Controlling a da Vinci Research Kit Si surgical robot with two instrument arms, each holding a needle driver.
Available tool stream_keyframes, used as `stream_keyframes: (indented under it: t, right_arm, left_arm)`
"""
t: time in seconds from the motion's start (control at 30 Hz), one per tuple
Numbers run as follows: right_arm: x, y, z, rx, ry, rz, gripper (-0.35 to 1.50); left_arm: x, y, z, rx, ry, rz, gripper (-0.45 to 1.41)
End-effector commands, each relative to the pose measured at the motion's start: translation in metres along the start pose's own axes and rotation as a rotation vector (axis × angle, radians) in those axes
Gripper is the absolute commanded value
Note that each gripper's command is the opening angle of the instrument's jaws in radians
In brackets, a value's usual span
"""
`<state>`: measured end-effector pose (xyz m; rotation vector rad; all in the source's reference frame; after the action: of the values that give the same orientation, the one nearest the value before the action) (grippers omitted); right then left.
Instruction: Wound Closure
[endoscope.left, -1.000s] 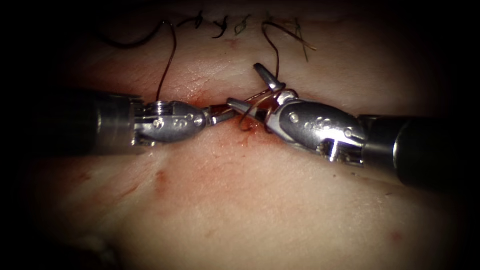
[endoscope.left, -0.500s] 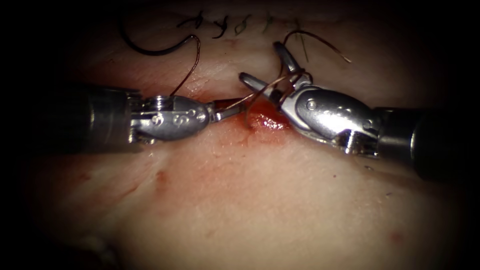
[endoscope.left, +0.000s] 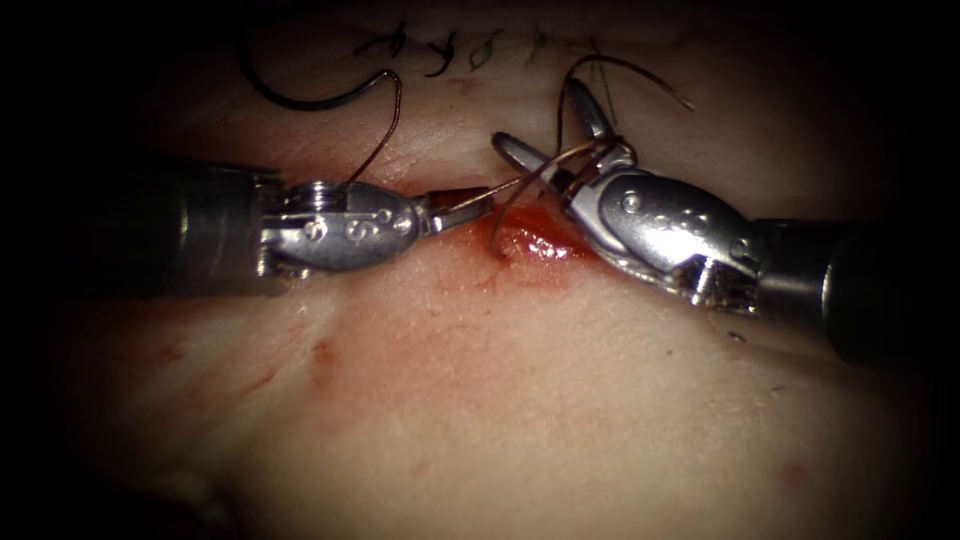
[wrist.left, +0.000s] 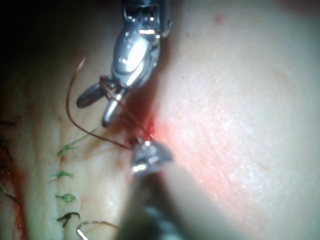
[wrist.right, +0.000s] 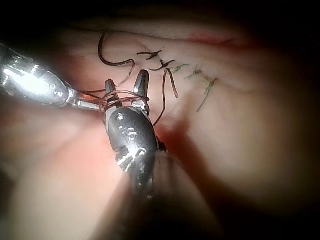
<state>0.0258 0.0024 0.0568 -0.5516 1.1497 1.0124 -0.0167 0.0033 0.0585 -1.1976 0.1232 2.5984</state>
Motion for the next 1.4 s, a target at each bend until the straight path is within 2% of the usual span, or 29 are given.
stream_keyframes:
  t: [0.03,0.13,0.43,0.47,0.67,1.03,1.17,1.4]
  right_arm:
    - [-0.0013,-0.0002,0.0004,-0.002,-0.015,0.013,1.21]
    - [-0.0023,0.0004,0.0008,-0.009,-0.03,0.041,1.21]
    - [-0.0033,0.0015,0.0019,-0.027,-0.085,0.081,1.21]
    - [-0.0039,0.0016,0.002,-0.023,-0.113,0.093,1.21]
    - [-0.0063,0.0014,0.0018,-0.003,-0.155,0.13,1.21]
    - [-0.0089,0.0007,0.0014,0.021,-0.264,0.184,1.21]
    - [-0.0106,0.0009,0.0018,0.031,-0.312,0.227,1.21]
    - [-0.0109,0.0017,0.003,0.041,-0.326,0.266,1.21]
  left_arm:
    - [-0.0002,0.0004,0.0007,-0.002,0.0,-0.001,-0.45]
    - [-0.0001,0.0004,0.0007,-0.002,0.0,-0.001,-0.45]
    - [0.0,0.0002,0.0007,-0.001,-0.002,0.003,-0.45]
    - [0.0002,0.0001,0.0006,0.0,-0.004,0.001,-0.45]
    - [0.0004,-0.0001,0.0004,0.0,-0.005,0.003,-0.45]
    - [0.0006,0.0,0.0006,0.002,-0.007,0.002,-0.45]
    - [0.0006,0.0,0.0006,0.002,-0.007,0.002,-0.45]
    - [0.0006,-0.0004,0.0011,0.004,-0.007,0.007,-0.45]
